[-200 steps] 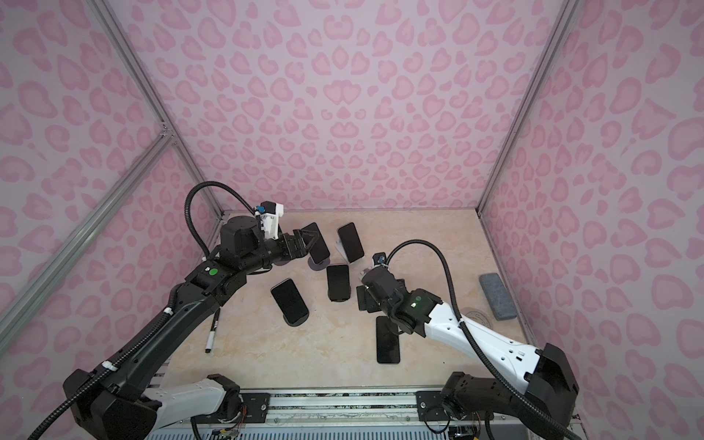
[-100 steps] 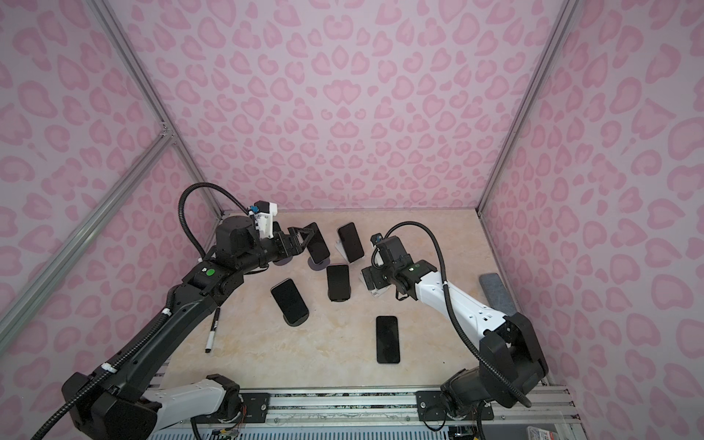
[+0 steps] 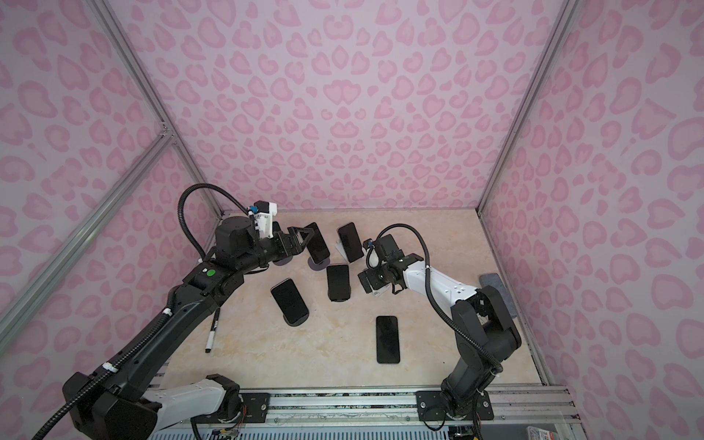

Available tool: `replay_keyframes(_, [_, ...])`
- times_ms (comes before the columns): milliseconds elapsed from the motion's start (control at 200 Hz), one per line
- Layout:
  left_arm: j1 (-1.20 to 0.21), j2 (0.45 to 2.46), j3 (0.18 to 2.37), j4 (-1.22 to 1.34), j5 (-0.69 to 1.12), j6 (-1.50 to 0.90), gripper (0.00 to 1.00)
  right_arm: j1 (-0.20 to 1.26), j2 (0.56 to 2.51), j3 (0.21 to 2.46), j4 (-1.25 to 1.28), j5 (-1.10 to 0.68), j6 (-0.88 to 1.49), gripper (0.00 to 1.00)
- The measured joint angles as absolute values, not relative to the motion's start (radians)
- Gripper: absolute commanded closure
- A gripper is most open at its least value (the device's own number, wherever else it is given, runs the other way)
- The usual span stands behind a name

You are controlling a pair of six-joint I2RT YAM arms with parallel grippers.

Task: Remove the phone from the phone stand
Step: Pick up the phone stand from the center of the table.

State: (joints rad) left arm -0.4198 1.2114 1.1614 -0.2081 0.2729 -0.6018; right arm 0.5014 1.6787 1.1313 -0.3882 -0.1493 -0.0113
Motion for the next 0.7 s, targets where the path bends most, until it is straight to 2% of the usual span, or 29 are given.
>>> replay_keyframes(290, [-0.417,1.219,1.161,-0.208,0.273,-0.602,0.07,0.499,1.761,1.142,-0.364,-0.078,-0.011,0.21])
replay_keyframes(700, [-0.399,1.227,1.161,-0.209,0.281,-0.602,0.07,0.502,1.678,1.027,-0.227,-0.027,0.024,0.39])
